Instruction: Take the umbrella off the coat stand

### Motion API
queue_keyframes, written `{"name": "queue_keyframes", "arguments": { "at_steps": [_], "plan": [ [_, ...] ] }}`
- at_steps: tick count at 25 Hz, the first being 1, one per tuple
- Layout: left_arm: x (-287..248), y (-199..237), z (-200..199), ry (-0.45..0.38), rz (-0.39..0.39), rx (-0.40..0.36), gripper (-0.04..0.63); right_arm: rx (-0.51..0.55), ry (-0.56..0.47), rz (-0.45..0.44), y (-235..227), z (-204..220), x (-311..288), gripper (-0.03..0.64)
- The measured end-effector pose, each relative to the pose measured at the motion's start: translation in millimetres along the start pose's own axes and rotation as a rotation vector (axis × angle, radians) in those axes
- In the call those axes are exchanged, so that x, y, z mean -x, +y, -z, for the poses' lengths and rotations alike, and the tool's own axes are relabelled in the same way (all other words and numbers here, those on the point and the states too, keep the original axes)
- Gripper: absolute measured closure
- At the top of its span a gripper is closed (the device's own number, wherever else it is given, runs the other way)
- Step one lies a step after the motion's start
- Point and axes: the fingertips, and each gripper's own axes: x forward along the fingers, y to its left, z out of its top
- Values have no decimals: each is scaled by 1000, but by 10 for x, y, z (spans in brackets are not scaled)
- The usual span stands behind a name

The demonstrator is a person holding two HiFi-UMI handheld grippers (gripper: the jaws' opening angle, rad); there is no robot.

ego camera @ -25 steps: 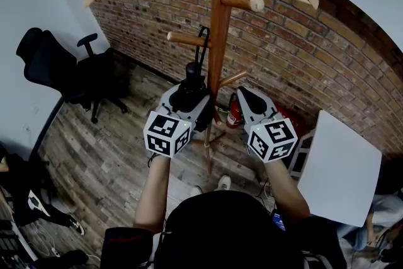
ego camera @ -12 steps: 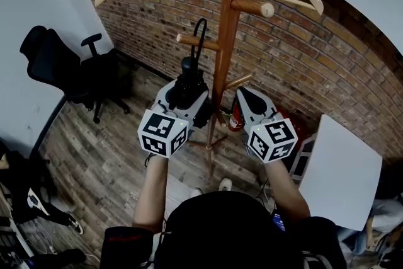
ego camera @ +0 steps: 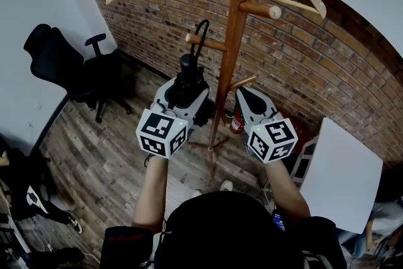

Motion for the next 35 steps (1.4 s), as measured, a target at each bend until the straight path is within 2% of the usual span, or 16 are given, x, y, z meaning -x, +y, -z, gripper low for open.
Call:
{"name": "queue_keyframes", "arguments": {
  "at_steps": [20,35],
  "plan": [
    [415,135,-83,-32,-63,10,345,14,-6,-58,366,-35,-43,589],
    [654,106,119,-9,-22,41,345,14,16,-21,594,29,3,589]
  ]
}}
